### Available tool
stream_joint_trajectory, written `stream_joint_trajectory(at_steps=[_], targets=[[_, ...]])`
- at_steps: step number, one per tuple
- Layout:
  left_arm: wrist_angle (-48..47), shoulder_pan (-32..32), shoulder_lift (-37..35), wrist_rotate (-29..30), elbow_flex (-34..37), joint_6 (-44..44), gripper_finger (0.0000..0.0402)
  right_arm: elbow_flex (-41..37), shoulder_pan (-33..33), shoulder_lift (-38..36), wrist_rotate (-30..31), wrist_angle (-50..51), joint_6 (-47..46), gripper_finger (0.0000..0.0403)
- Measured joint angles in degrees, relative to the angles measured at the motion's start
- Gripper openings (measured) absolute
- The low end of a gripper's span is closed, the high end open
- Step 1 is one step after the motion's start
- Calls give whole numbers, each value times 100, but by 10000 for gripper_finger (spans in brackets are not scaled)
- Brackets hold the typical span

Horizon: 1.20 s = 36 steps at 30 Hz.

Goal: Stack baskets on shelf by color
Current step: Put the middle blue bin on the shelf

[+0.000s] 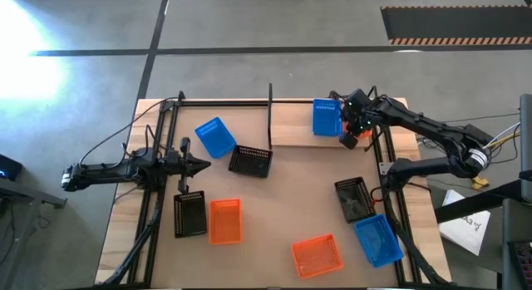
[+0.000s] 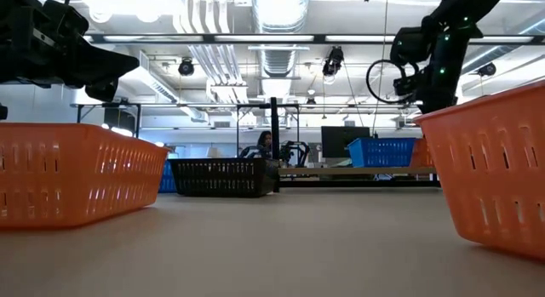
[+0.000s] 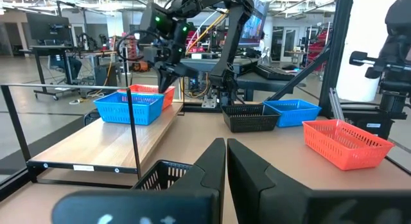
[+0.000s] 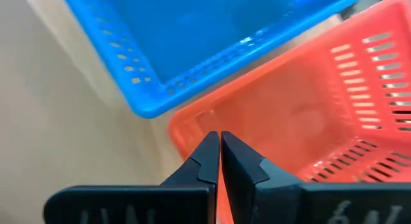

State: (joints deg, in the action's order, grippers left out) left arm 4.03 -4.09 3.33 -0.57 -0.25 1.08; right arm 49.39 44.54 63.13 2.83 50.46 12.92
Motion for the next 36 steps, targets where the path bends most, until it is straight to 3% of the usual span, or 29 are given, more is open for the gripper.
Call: stream_joint_trajectory(at_steps=[9, 16, 20, 26, 28, 36], targets=[[0, 0, 0, 0, 0, 0, 0, 0, -306, 33, -77, 69, 318, 8], [0, -1, 0, -1, 0, 0, 0, 17, -456, -82, 667, 85, 362, 8], [0, 2, 0, 1, 0, 0, 0, 186, -663, -194, 769, -71, 219, 9], [1, -1, 0, 1, 0, 0, 0, 203, -990, -53, 401, -1058, 14, 9], [2, -1, 0, 1, 0, 0, 0, 190, -987, 143, 145, -1166, 46, 9], [1, 1, 2, 0, 1, 0, 0, 189, -980, 937, 127, -1343, 271, 9]])
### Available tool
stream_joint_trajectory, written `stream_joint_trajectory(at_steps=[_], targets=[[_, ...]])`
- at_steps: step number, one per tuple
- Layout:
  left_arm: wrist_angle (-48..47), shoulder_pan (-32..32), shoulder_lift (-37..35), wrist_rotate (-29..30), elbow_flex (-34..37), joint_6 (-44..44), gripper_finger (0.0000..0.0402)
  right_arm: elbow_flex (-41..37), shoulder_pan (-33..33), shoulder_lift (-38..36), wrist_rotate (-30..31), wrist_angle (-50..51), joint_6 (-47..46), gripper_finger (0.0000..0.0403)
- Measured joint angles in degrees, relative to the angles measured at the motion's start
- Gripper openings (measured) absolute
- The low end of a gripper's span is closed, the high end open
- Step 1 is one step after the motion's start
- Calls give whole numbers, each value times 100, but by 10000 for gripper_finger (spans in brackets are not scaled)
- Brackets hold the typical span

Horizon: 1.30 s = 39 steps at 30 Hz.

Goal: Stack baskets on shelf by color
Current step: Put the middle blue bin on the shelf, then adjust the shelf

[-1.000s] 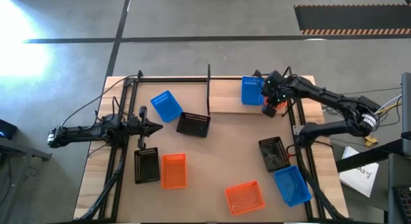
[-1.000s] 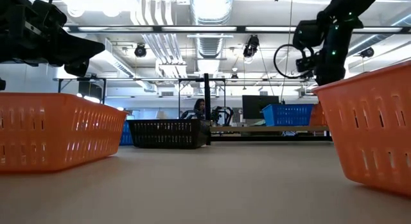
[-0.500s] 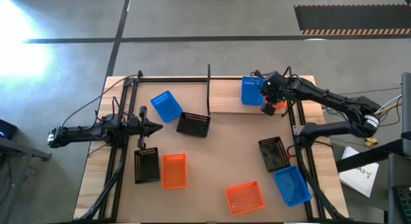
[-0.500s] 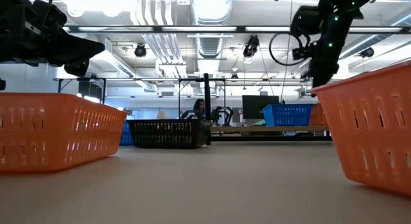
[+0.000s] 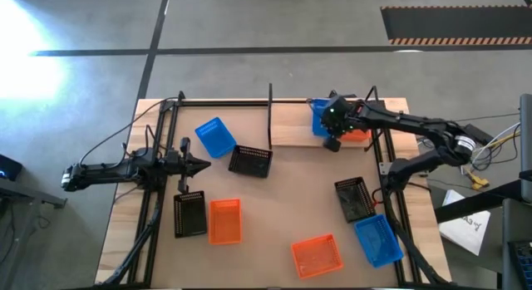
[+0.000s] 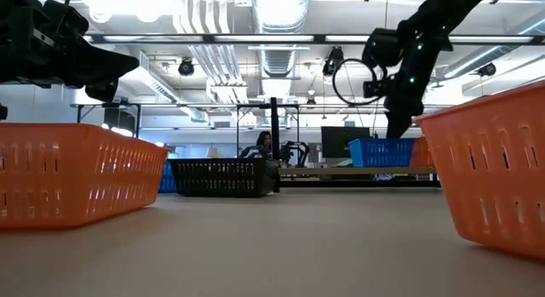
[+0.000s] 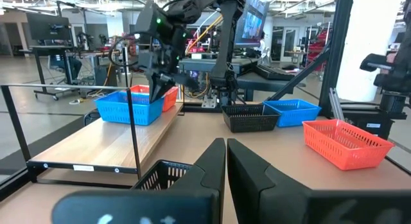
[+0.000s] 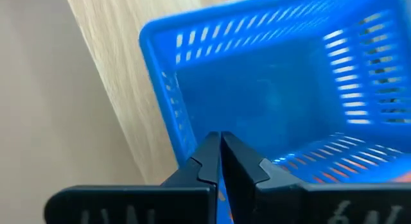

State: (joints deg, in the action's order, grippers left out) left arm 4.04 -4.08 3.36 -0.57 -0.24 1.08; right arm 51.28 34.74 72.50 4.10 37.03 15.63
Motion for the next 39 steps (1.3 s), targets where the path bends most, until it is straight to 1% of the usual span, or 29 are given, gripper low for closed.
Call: stream_joint_trajectory(at_steps=[3, 6, 11, 16, 19, 21, 22, 25, 27, 28, 31, 34, 36, 39], targets=[[-1, 1, -2, 1, -1, 0, 0, 45, 0, 104, 0, 72, 1, 9], [1, -1, -2, 1, 1, 0, 0, 141, 0, 56, 0, 163, -1, 9], [0, -1, -2, 0, -1, 0, 0, 323, 0, -176, 16, 692, -8, 9], [1, -1, -2, 1, -1, 0, 0, 423, 0, -537, 90, 778, -226, 9], [1, 0, -2, 1, -1, 0, 0, 527, -7, -860, 605, 830, -579, 9], [-1, 1, -2, 0, -1, 0, 0, 648, 1, -1100, 986, 1068, -765, 9], [-1, -1, -2, 1, -1, 0, 0, 730, 6, -1209, 1089, 1242, -889, 9], [1, 1, -2, -1, -1, 0, 0, 1056, 2, -1472, 1088, 2060, -1267, 9], [0, -1, 0, 1, -1, 0, 0, 1307, 0, -1574, 942, 2707, -1641, 9], [0, 1, -2, -1, -1, 0, 0, 1409, 0, -1609, 763, 3022, -1849, 9], [-1, -1, -2, 0, -1, 0, 0, 1553, 0, -1679, -45, 3766, -2341, 9], [1, -1, -2, -1, -1, 0, 0, 1450, -48, -1717, -823, 4181, -2728, 9], [-1, -1, -2, 1, -1, 0, 0, 1268, -131, -1721, -885, 4377, -3014, 9], [1, 0, -2, -1, -1, 0, 0, 960, -204, -1701, -536, 4565, -3265, 9]])
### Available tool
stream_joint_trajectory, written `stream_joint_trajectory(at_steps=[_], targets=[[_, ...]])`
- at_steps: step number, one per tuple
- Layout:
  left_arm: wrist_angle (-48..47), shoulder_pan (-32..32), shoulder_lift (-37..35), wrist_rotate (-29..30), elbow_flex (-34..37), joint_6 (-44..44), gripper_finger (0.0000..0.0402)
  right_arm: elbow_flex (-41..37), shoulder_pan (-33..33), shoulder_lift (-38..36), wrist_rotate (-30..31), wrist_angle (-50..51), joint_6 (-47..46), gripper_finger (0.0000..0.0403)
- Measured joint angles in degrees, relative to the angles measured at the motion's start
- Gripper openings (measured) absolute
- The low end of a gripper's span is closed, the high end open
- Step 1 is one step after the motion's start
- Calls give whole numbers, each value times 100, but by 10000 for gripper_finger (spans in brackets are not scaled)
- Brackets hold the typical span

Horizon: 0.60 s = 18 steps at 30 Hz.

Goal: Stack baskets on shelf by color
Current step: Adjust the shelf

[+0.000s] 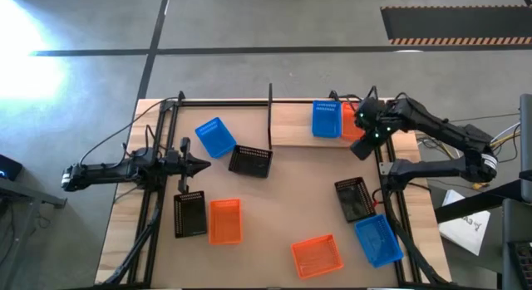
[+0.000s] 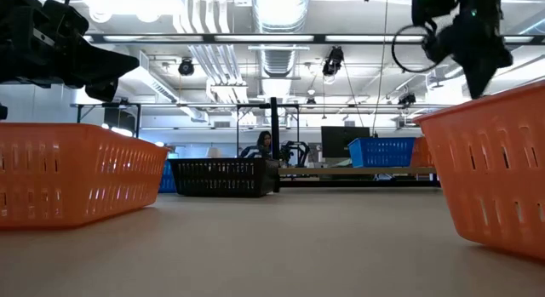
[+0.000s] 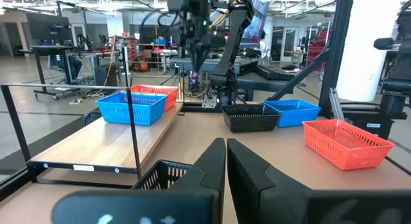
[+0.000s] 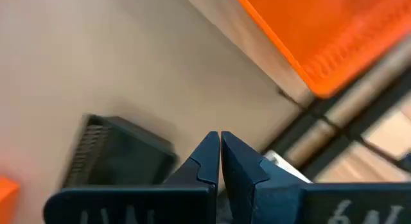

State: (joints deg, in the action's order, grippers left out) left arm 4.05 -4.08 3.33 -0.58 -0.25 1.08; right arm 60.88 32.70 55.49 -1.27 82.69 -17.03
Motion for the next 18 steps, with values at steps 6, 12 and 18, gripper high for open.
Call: stream_joint_trajectory(at_steps=[6, 12, 18], targets=[[1, 1, 0, 2, 0, 0, 0, -324, -8, 221, 944, 137, -118, 9], [-2, -2, 0, 2, 0, 0, 0, -338, -8, 596, 1602, 454, -91, 9], [-2, -2, 0, 0, 0, 0, 0, -338, -8, 844, 2145, 547, 11, 9]])
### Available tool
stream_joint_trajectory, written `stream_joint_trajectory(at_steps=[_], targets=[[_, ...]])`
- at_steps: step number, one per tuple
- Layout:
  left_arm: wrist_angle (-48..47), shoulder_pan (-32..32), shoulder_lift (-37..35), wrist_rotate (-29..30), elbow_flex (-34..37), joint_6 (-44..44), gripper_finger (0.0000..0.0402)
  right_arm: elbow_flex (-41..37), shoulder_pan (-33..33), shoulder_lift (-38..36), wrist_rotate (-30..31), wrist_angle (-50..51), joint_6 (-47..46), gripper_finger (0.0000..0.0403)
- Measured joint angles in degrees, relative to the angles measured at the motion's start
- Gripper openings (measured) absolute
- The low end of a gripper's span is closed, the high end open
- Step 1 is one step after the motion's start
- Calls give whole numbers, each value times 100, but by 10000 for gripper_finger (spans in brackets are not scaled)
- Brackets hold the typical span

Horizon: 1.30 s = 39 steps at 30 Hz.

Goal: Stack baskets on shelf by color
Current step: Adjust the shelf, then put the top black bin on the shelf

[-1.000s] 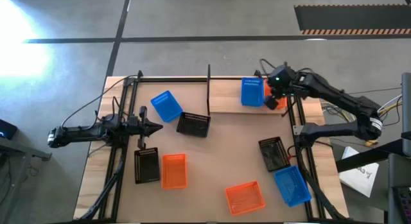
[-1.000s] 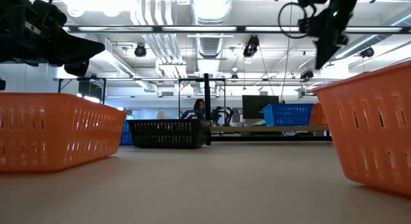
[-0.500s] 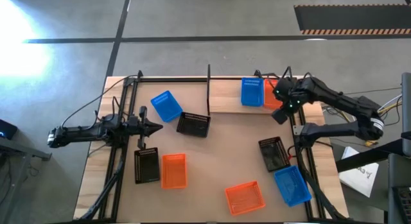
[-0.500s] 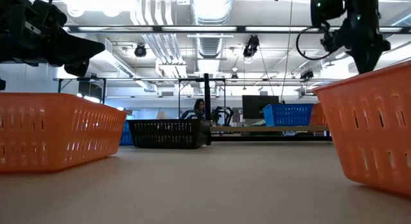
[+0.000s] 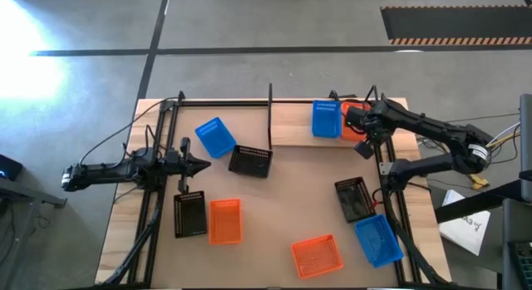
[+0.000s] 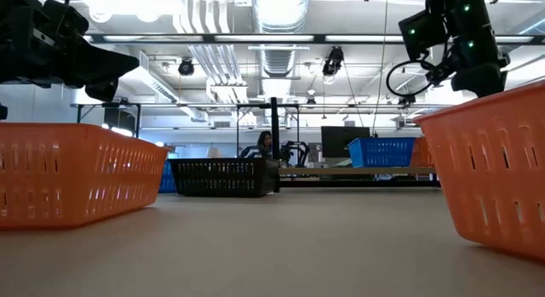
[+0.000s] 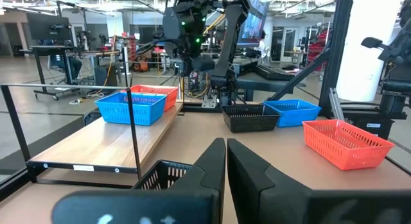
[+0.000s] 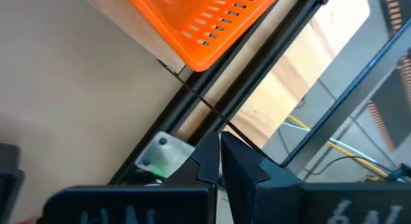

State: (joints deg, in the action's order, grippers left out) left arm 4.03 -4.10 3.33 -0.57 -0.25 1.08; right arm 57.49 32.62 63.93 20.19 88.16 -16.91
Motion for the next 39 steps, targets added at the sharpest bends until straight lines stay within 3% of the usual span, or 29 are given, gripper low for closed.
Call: stream_joint_trajectory(at_steps=[8, 16, 24, 32, 39], targets=[[0, 0, 0, 2, 0, 0, 0, 0, 0, 64, 543, -40, 124, 9], [1, 0, 0, 1, 0, 0, 0, 0, -4, 41, 583, -50, 147, 9], [0, 0, 0, 2, 0, 0, 0, 226, -275, -261, -465, -10, -149, 9], [0, 0, 0, 0, 0, 0, 0, 206, -1660, -626, -715, -818, -407, 9], [0, 0, 0, 2, 0, 0, 0, -252, -3489, -697, -680, -2990, -547, 9]])
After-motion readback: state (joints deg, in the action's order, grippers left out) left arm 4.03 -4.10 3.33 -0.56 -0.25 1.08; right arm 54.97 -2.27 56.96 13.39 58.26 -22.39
